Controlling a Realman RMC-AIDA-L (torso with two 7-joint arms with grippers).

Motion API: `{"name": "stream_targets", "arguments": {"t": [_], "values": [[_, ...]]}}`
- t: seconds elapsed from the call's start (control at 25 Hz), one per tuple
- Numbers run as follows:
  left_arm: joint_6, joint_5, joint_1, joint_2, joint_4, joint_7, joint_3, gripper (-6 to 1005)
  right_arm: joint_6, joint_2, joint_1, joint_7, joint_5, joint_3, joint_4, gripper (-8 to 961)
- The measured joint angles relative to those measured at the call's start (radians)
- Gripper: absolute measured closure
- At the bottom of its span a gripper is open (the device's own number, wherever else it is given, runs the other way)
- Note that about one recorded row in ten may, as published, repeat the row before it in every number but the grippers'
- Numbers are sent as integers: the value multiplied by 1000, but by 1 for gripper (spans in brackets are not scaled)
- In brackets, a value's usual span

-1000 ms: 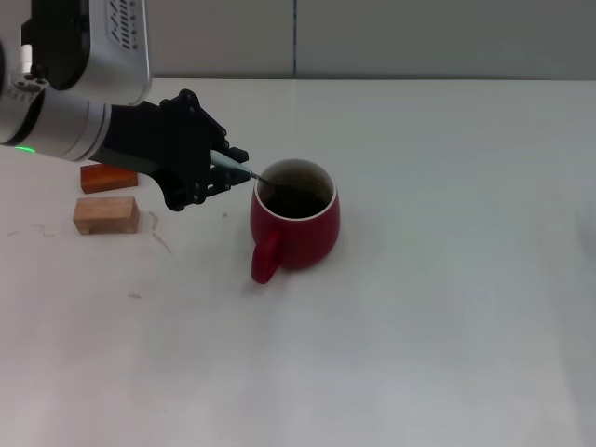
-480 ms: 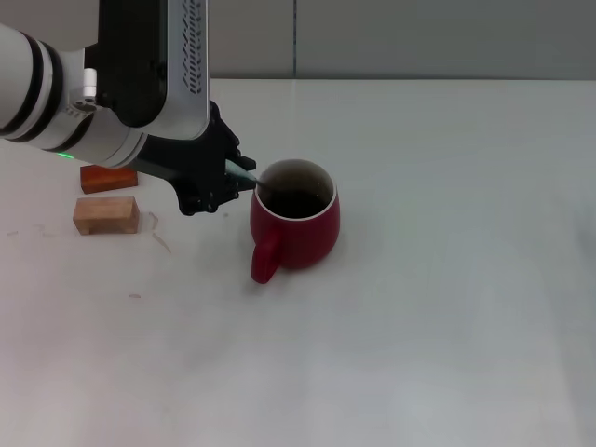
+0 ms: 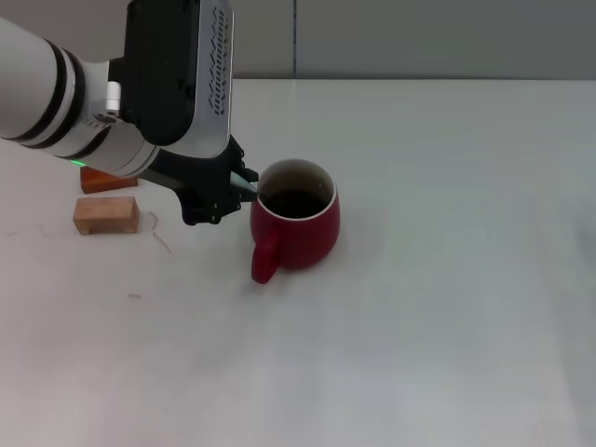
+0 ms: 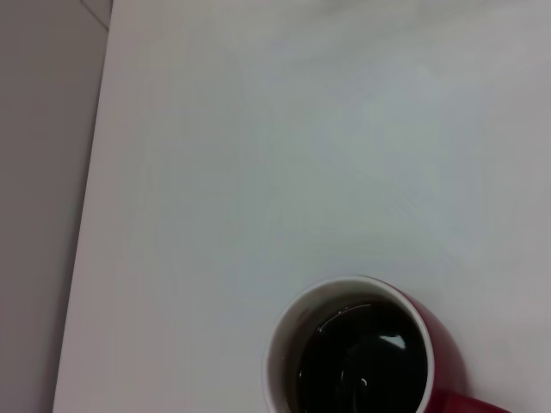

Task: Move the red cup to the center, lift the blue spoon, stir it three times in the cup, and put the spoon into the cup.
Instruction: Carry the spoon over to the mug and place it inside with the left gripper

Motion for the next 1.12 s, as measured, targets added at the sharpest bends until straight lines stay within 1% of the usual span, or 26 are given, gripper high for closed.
{"name": "stream_targets", "arguments": {"t": [0.32, 0.52, 0.72, 1.0, 1.12], "values": [[19, -14, 0, 0, 14, 0, 7, 855, 0, 0, 0, 0, -2, -2, 0, 357], [17, -60, 0, -2, 14, 1, 26, 855, 0, -1, 2, 0, -3, -2, -1, 357], [-29, -89, 1, -3, 7, 8, 54, 854, 0, -2, 3, 0, -4, -1, 0, 356], [-135, -78, 8, -3, -19, 3, 100, 854, 1, -2, 2, 0, -5, -3, 0, 356], [-147, -68, 8, -3, -24, 1, 102, 854, 1, -2, 0, 0, -5, -3, 0, 356]]}}
